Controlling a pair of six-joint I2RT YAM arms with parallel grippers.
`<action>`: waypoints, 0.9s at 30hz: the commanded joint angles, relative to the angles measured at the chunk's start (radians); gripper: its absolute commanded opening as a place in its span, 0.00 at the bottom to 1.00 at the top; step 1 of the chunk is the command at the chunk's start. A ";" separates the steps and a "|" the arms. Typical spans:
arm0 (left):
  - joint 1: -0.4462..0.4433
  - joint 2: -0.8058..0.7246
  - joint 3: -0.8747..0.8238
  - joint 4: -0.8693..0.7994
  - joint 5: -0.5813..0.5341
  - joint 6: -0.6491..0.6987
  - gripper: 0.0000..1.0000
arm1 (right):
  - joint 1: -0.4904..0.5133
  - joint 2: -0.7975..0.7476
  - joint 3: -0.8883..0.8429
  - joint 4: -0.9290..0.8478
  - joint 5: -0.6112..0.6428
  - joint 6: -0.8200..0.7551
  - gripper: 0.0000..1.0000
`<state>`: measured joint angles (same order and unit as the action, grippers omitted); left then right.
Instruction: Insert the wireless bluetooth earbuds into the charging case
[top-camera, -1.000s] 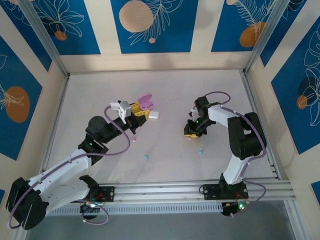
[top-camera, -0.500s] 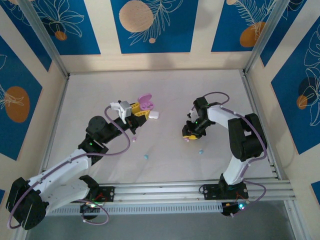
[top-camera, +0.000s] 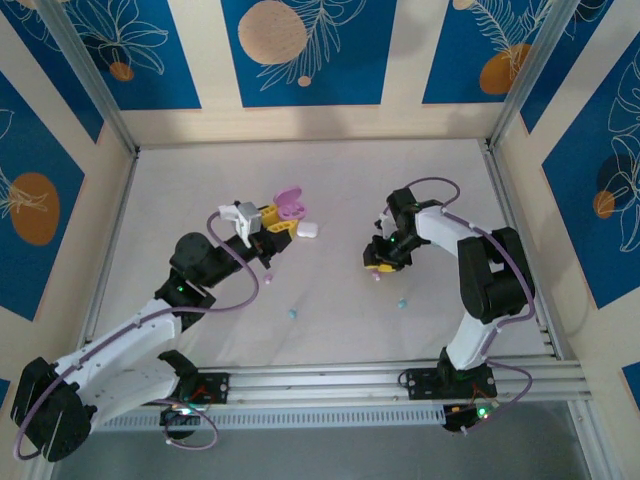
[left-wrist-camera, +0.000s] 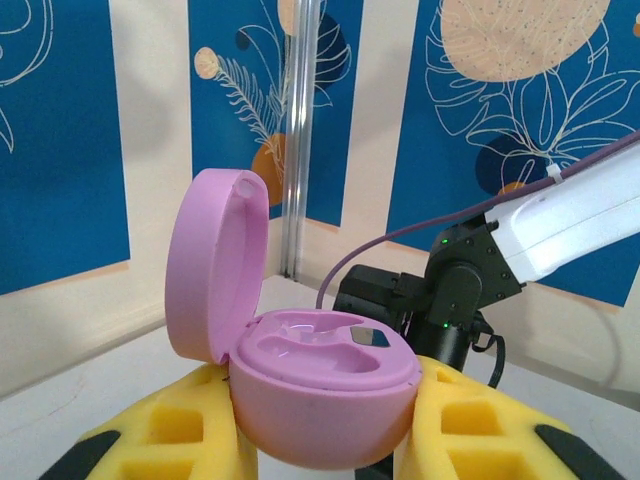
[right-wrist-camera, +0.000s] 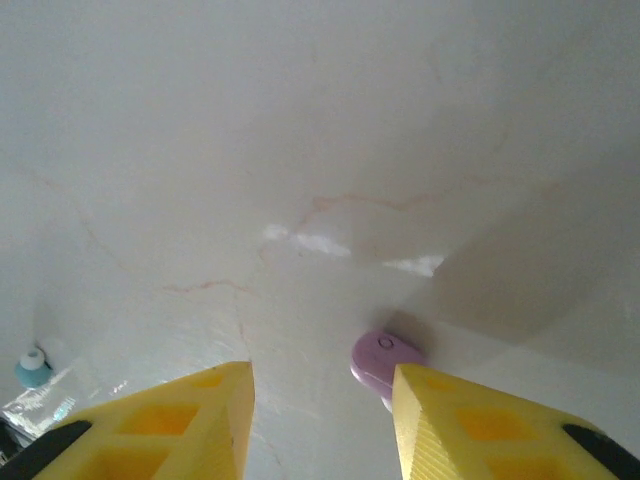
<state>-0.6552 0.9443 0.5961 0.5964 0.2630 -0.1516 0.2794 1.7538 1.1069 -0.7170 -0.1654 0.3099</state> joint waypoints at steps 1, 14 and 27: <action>-0.004 -0.015 -0.001 0.007 -0.011 -0.004 0.26 | 0.001 0.053 0.038 0.019 -0.031 -0.009 0.43; -0.005 -0.010 0.001 0.005 -0.015 0.003 0.26 | 0.001 0.051 -0.025 -0.005 -0.031 -0.022 0.43; -0.006 0.002 0.007 0.014 -0.008 -0.015 0.26 | 0.010 0.021 -0.042 -0.033 -0.056 -0.033 0.40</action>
<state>-0.6552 0.9463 0.5961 0.5831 0.2565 -0.1520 0.2817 1.8008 1.0733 -0.7166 -0.1913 0.2947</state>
